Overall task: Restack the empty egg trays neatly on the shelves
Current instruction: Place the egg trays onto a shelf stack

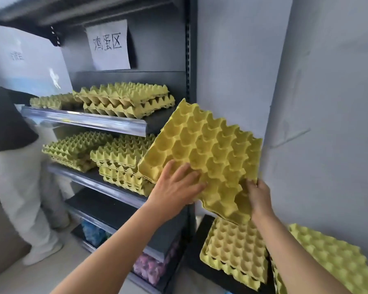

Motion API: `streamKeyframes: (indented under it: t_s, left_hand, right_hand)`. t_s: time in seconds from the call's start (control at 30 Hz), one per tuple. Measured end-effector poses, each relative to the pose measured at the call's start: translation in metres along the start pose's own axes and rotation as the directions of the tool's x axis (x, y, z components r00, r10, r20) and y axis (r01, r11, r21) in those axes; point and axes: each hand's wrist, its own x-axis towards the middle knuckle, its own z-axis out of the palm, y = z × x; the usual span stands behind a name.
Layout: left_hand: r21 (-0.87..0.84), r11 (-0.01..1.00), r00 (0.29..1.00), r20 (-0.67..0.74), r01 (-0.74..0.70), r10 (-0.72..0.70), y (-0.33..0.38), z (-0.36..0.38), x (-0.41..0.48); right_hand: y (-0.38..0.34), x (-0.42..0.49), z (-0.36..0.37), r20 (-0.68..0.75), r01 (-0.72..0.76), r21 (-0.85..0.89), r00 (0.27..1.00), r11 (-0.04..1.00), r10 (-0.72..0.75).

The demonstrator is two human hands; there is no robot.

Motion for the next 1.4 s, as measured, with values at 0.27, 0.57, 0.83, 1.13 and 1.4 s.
streamKeyframes:
  t_s: [0.27, 0.57, 0.83, 1.13, 1.4]
  left_hand:
    - [0.051, 0.992, 0.978, -0.178, 0.119, -0.108, -0.124, -0.025, -0.032]
    - [0.06, 0.964, 0.894, -0.392, 0.26, -0.216, -0.269, -0.026, 0.009]
    - [0.019, 0.93, 0.871, -0.361, 0.366, -0.335, -0.392, 0.009, 0.052]
    - [-0.163, 0.862, 0.862, -0.092, 0.48, -0.498, -0.445, 0.079, 0.069]
    - [-0.186, 0.86, 0.865, -0.082, 0.475, -0.495, -0.448, 0.091, 0.058]
  right_hand:
    - [-0.093, -0.016, 0.125, 0.108, 0.181, 0.091, 0.976, 0.979, -0.191]
    - [-0.169, 0.009, 0.231, 0.373, 0.512, 0.18, 0.755, 0.84, -0.54]
    - [-0.211, 0.084, 0.337, 0.507, 0.569, 0.055, 0.692, 0.82, -0.514]
    - [-0.199, 0.123, 0.413, 0.438, 0.585, -0.173, 0.766, 0.792, -0.47]
    - [-0.172, 0.12, 0.422, 0.387, 0.582, -0.33, 0.802, 0.743, -0.456]
